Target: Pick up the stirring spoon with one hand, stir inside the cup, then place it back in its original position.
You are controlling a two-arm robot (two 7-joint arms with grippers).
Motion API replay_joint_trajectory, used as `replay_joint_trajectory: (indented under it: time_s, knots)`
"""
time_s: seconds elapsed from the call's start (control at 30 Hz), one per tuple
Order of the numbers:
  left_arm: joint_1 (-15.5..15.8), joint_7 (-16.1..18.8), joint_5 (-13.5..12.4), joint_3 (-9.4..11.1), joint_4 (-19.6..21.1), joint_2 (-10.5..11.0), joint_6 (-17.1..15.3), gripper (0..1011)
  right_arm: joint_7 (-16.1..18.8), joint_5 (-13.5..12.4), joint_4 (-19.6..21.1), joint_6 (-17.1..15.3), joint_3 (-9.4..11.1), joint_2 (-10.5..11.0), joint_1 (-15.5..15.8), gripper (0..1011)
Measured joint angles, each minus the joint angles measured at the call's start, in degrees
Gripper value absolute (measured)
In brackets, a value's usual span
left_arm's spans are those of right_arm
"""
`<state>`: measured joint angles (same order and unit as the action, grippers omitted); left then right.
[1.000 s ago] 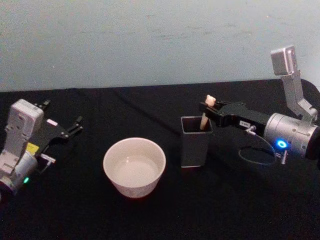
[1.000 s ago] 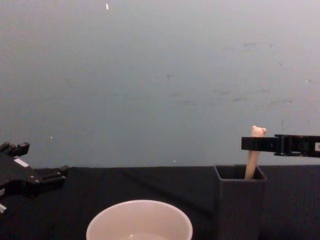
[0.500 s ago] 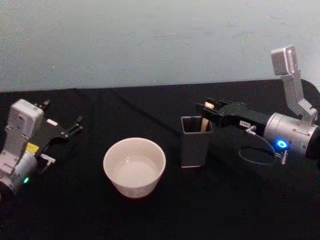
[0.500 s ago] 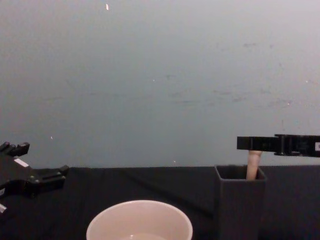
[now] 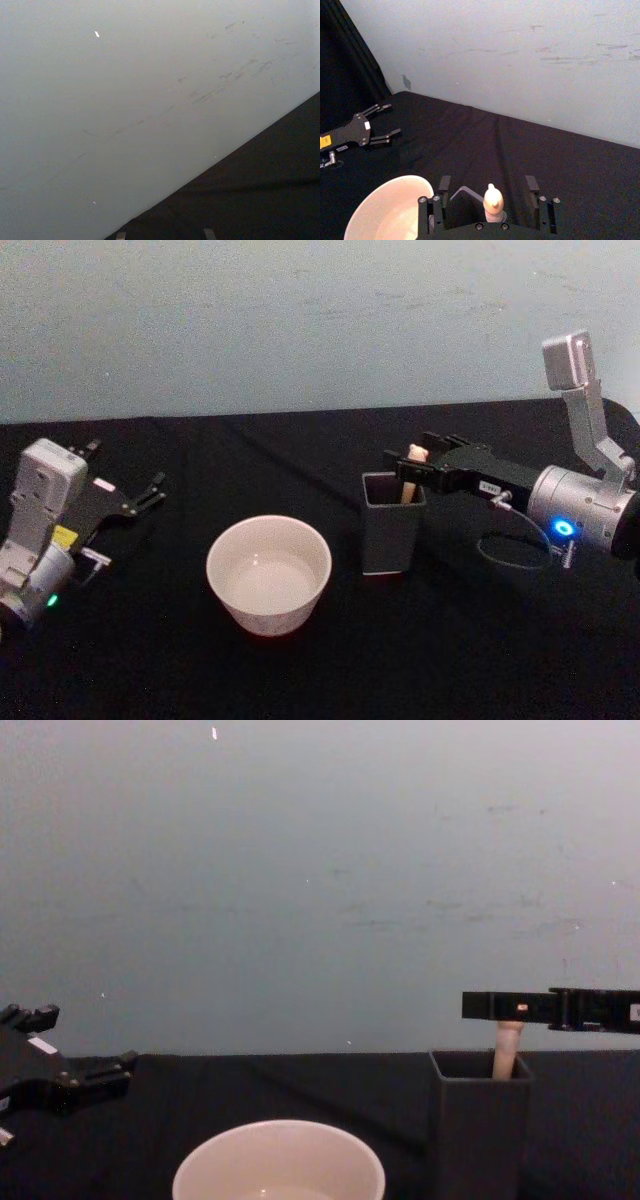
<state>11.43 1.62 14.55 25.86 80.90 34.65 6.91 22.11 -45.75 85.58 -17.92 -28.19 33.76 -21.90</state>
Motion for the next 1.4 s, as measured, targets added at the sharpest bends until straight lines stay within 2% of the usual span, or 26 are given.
replay_joint_trajectory:
  time_s: [0.13, 0.2, 0.37, 0.43, 0.5, 0.6, 0.63, 0.7, 0.8, 1.03, 1.4]
  knots:
    - [0.0, 0.0, 0.0, 0.0, 0.0, 0.0, 0.0, 1001, -0.29, 0.22, 0.44, 1.16, 0.37, -0.05, 0.5, 1002]
    - [0.0, 0.0, 0.0, 0.0, 0.0, 0.0, 0.0, 1001, -0.49, 0.29, 0.63, 1.55, 0.62, -0.11, 0.71, 1002]
    - [0.0, 0.0, 0.0, 0.0, 0.0, 0.0, 0.0, 1002, -3.83, 1.58, 3.07, 6.85, 3.63, -1.3, 3.15, 1002]
    - [0.0, 0.0, 0.0, 0.0, 0.0, 0.0, 0.0, 1001, -6.03, 3.15, 4.0, 9.92, 4.84, -2.15, 4.24, 1002]
    - [0.0, 0.0, 0.0, 0.0, 0.0, 0.0, 0.0, 1001, -9.1, 5.83, 4.46, 13.47, 5.87, -3.13, 5.06, 1000]
    - [0.0, 0.0, 0.0, 0.0, 0.0, 0.0, 0.0, 1001, -12.13, 9.26, 4.15, 16.84, 6.36, -4.12, 5.42, 1002]
    - [0.0, 0.0, 0.0, 0.0, 0.0, 0.0, 0.0, 1001, -14.13, 12.11, 3.28, 19.13, 6.42, -4.65, 5.46, 1002]
    - [0.0, 0.0, 0.0, 0.0, 0.0, 0.0, 0.0, 1001, -15.68, 14.68, 2.25, 20.85, 6.39, -5.04, 5.4, 1002]
    - [0.0, 0.0, 0.0, 0.0, 0.0, 0.0, 0.0, 1001, -18.53, 19.84, -1.25, 23.3, 6.08, -5.58, 5.12, 1002]
    - [0.0, 0.0, 0.0, 0.0, 0.0, 0.0, 0.0, 1001, -20.79, 24.33, -5.87, 24.01, 5.61, -6.19, 5.71, 1002]
    - [0.0, 0.0, 0.0, 0.0, 0.0, 0.0, 0.0, 1001, -21.12, 25.93, -8.53, 21.63, 5.77, -7.26, 7.9, 1002]
